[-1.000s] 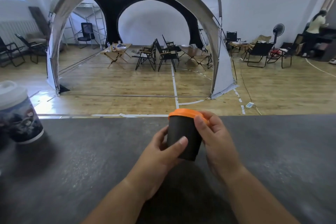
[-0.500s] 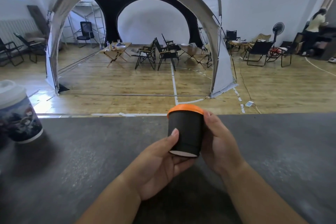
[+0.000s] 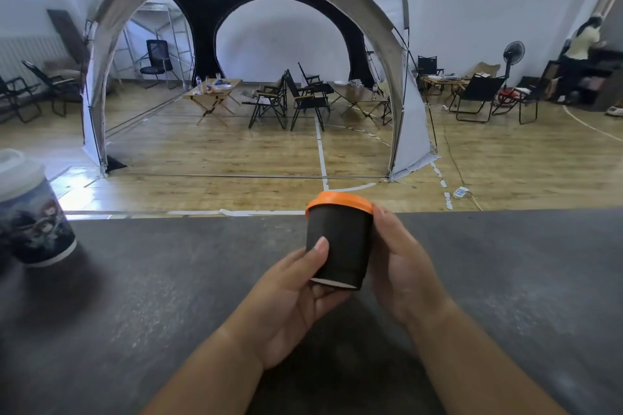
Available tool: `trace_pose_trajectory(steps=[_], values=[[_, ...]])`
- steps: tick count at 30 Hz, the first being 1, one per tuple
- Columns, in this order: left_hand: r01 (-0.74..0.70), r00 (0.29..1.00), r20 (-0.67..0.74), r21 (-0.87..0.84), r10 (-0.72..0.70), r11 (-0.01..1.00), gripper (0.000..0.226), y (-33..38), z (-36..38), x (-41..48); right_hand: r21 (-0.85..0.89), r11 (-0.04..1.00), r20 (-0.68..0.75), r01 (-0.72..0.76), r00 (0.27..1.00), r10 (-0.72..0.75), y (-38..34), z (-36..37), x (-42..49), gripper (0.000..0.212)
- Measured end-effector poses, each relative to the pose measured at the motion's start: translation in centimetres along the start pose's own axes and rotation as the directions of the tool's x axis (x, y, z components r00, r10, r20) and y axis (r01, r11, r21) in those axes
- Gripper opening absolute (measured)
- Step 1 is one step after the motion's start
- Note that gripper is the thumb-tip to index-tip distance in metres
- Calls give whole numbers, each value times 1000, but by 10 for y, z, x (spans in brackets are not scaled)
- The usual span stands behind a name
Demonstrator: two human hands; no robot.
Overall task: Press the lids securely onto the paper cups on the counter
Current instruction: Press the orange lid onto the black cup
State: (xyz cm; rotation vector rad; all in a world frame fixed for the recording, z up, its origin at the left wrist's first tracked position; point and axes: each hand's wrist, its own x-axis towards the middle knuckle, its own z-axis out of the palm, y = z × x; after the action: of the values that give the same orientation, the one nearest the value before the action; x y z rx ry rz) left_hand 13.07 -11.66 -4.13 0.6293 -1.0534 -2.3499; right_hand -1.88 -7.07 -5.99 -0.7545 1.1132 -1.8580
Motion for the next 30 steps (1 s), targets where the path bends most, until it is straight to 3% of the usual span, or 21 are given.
trace_pose_trajectory(steps=[2, 4, 7, 9, 11, 13, 15, 18, 20, 22, 25, 27, 30], values=[[-64, 993, -89, 92, 73, 994, 57, -3, -1, 3, -119, 991, -37, 61, 997, -66, 2, 3, 1, 75], [-60, 994, -83, 77, 67, 995, 59, -4, -1, 3, -148, 984, -69, 98, 992, -109, 1, 3, 0, 62], [52, 997, 59, -80, -47, 995, 49, 1, 0, -1, 81, 996, -7, -35, 999, 36, -4, 1, -2, 68], [37, 998, 45, -70, -34, 997, 47, 2, 0, -1, 145, 981, 40, -128, 992, 123, -7, 2, -4, 65], [-32, 999, -11, -24, 32, 999, 51, 1, 0, 1, 94, 992, 10, -82, 997, 81, -4, 1, -3, 66], [-89, 993, -73, 78, 95, 993, 56, -2, -2, 2, -23, 1000, -14, 13, 1000, -13, -2, 1, -1, 80], [-86, 991, -89, 139, 99, 987, 57, -3, -3, 2, -123, 992, -29, 34, 999, -38, -3, 3, -2, 81], [-6, 1000, 13, -9, 6, 1000, 48, -2, -1, 1, 64, 996, -11, -69, 997, 70, -6, 4, -4, 69], [-18, 1000, 7, -10, 18, 1000, 46, 0, -2, 1, 135, 981, 34, -137, 990, 134, -8, 4, -5, 66], [-70, 996, -57, 58, 73, 996, 45, -2, -4, 4, 67, 993, 23, -98, 995, 96, -7, 4, -6, 64], [-111, 979, -143, 217, 144, 970, 63, -5, -8, 4, -75, 997, -2, 4, 1000, -5, -6, 5, -5, 71], [-73, 991, -93, 186, 91, 980, 53, -4, -8, 3, -71, 997, -34, -8, 999, 5, -5, 5, -4, 61], [22, 1000, 18, 44, -23, 999, 45, -1, -8, 1, 112, 983, 14, -148, 989, 148, -7, 0, -4, 57]])
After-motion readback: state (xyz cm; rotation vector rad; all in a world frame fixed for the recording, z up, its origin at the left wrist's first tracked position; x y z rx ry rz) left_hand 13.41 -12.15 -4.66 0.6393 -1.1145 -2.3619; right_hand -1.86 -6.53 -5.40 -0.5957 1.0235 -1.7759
